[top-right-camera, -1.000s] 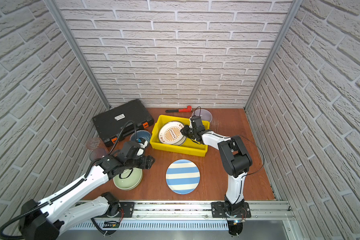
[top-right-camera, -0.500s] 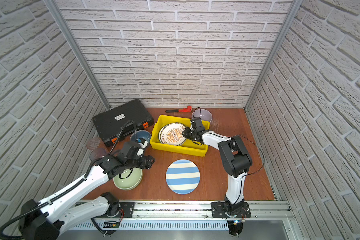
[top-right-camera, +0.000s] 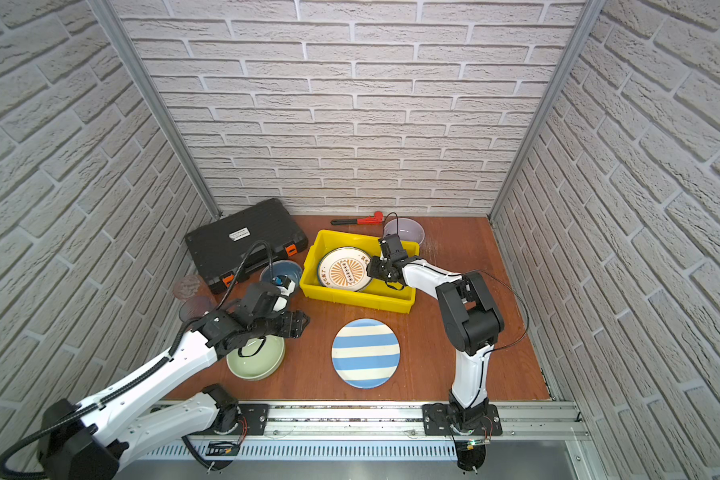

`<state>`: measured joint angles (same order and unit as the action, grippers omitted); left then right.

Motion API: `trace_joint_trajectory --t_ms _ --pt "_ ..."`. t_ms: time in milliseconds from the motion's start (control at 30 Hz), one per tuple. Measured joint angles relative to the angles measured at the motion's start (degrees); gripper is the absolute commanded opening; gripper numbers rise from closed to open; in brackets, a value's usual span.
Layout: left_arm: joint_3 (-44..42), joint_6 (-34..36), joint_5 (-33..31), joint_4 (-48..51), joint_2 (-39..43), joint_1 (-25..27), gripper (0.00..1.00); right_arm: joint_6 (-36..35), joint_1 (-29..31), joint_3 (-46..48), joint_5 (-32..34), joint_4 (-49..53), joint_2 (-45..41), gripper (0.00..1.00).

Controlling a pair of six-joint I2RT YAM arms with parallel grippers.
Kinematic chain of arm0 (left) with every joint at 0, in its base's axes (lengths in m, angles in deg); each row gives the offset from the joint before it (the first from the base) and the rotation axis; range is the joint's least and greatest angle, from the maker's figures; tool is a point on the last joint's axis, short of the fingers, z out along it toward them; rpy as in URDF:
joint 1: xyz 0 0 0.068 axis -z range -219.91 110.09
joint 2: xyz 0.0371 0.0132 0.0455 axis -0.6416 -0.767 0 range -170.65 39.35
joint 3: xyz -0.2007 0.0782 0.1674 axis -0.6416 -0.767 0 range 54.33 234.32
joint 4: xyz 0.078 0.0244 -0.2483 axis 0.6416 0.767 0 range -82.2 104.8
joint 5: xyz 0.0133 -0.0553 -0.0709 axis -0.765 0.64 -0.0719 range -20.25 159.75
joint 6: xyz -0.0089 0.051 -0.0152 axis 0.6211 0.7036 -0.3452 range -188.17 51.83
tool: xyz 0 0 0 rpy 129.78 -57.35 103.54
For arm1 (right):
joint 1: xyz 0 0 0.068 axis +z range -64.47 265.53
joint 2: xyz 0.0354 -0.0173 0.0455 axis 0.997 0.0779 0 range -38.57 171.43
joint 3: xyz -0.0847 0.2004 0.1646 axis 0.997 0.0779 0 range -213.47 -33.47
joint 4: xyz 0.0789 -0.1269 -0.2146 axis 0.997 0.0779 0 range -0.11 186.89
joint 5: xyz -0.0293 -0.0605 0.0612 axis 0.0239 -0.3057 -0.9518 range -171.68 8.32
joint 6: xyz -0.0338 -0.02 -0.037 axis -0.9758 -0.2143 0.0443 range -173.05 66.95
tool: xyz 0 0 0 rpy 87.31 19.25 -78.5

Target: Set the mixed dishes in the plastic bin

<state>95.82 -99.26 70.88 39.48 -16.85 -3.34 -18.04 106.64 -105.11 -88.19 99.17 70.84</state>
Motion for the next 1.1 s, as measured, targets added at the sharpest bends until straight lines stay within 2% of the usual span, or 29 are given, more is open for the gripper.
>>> trace_joint_trajectory --t_ms 167,367,767,967,1100 --pt "-0.37 0.00 0.07 -0.09 0.00 -0.11 0.80 -2.49 0.70 -1.05 2.51 2.95 -0.59 0.50" --pt "-0.42 0.00 0.39 -0.20 -0.26 -0.20 0.80 -6.16 1.40 -2.23 6.84 8.63 -3.04 0.60" --pt "-0.50 -0.02 3.02 -1.88 -1.62 -0.20 0.79 -12.28 2.05 -2.32 8.61 19.67 -20.24 0.61" --pt "-1.03 -0.22 4.09 -3.13 -2.14 -0.20 0.79 -13.40 2.05 2.21 7.82 23.45 -30.14 0.57" --pt "-1.07 -0.46 4.09 -3.50 -2.14 -0.20 0.79 -13.42 2.05 3.85 7.91 24.39 -31.21 0.59"
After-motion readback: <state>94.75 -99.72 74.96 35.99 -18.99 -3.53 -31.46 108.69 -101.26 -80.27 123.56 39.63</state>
